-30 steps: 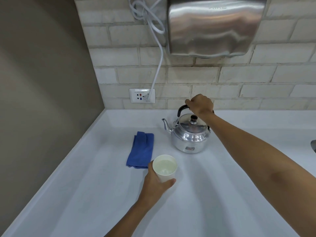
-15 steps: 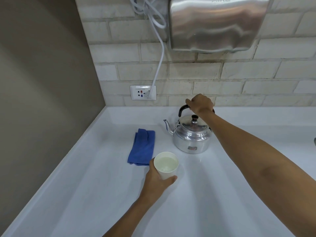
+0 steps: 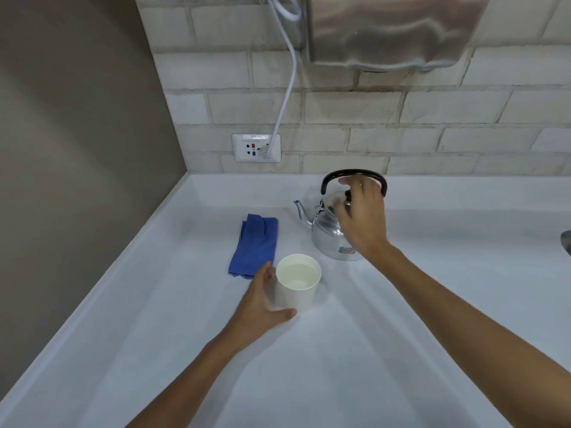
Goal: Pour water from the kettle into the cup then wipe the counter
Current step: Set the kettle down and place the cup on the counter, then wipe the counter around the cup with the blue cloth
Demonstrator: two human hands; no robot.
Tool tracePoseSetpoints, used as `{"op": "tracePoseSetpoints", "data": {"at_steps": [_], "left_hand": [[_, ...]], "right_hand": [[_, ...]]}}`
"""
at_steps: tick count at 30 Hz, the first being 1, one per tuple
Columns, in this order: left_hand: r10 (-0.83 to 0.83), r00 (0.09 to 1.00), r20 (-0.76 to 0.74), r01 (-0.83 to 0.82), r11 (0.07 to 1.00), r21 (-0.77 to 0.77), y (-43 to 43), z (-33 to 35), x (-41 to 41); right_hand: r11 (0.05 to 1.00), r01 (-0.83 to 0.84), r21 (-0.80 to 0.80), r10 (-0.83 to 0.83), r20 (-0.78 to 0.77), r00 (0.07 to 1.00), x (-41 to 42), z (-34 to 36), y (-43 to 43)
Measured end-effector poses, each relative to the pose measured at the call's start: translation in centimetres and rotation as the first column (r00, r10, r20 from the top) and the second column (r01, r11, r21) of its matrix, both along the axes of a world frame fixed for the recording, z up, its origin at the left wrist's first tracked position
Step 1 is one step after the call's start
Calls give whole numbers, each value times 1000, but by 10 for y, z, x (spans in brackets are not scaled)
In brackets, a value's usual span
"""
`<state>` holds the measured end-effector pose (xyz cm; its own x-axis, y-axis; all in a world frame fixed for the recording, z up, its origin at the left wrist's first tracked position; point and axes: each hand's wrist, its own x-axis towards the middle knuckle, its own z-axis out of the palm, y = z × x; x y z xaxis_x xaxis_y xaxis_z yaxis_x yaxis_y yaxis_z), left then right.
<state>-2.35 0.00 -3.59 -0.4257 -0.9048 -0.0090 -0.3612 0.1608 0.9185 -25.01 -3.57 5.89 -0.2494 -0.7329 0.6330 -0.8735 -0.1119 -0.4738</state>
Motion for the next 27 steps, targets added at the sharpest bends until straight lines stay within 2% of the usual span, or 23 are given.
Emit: {"op": "tracePoseSetpoints", "data": {"at_steps": [2, 5, 7, 11, 14, 17, 20, 23, 26, 27], "left_hand": [[22, 999, 43, -19, 996, -86, -6, 2, 22], [115, 992, 51, -102, 973, -209, -25, 10, 43], [161, 984, 78, -136, 958, -252, -47, 17, 43], [168, 955, 246, -68, 927, -368, -93, 20, 21], [208, 862, 461, 11, 904, -428, -122, 13, 2], [256, 733, 630, 32, 913, -408, -138, -1, -14], [279, 663, 695, 12, 924, -382, -140, -16, -28], [275, 631, 725, 35, 924, -381, -142, -20, -35], [217, 513, 831, 260, 883, -391, -143, -23, -36], [194, 501, 843, 329, 858, -394, -140, -23, -36]], "right_hand": [[998, -34, 49, 30, 78, 997, 7, -26, 28], [964, -45, 261, 16, 110, 994, 17, -66, 56], [917, -38, 396, 27, 33, 999, 25, -88, 63], [863, 71, 501, 22, -177, 984, 32, -115, 66], [805, 127, 579, 23, -245, 969, 33, -129, 68], [775, 133, 617, 39, -257, 966, 34, -134, 67], [767, 155, 622, 34, -280, 959, 36, -135, 66], [764, 157, 625, 28, -275, 961, 38, -135, 65], [770, 159, 618, 27, -281, 959, 37, -136, 65], [770, 163, 617, 28, -288, 957, 37, -136, 65]]}}
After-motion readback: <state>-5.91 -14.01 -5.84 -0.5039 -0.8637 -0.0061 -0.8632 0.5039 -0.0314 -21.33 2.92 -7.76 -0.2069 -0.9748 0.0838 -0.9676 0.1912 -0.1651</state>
